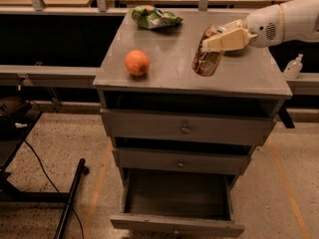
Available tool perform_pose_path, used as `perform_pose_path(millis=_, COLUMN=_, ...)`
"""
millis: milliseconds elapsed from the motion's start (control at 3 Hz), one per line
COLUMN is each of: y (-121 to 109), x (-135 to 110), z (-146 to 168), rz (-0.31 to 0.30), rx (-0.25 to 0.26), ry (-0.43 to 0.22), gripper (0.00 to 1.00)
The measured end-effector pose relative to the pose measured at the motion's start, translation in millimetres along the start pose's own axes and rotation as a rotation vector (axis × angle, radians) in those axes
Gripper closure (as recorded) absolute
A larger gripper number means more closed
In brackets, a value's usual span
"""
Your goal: Place orange can into bottom drawer
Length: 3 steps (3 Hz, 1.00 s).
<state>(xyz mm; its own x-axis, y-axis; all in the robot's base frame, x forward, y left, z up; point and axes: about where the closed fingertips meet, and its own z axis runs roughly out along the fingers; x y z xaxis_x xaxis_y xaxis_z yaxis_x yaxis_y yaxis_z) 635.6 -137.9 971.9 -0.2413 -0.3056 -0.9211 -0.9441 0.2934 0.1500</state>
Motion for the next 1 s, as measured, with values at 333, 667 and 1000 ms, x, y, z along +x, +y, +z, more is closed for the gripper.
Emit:
perform_pose_path(millis=333, y=7, x=-1, z=0, rz=0.006, rx=-0.016, ry=-0.015, gripper=1.00)
perform_pose_path(millis=667, y=4, x=2, z=-1, rz=-0.010, rx=0.023, ry=-0.016, gripper=1.00)
perform_pose_path(millis=1000, y=22, x=0, z=-19, rz=-0.146, rx=0.143, ry=-0.038, gripper=1.00)
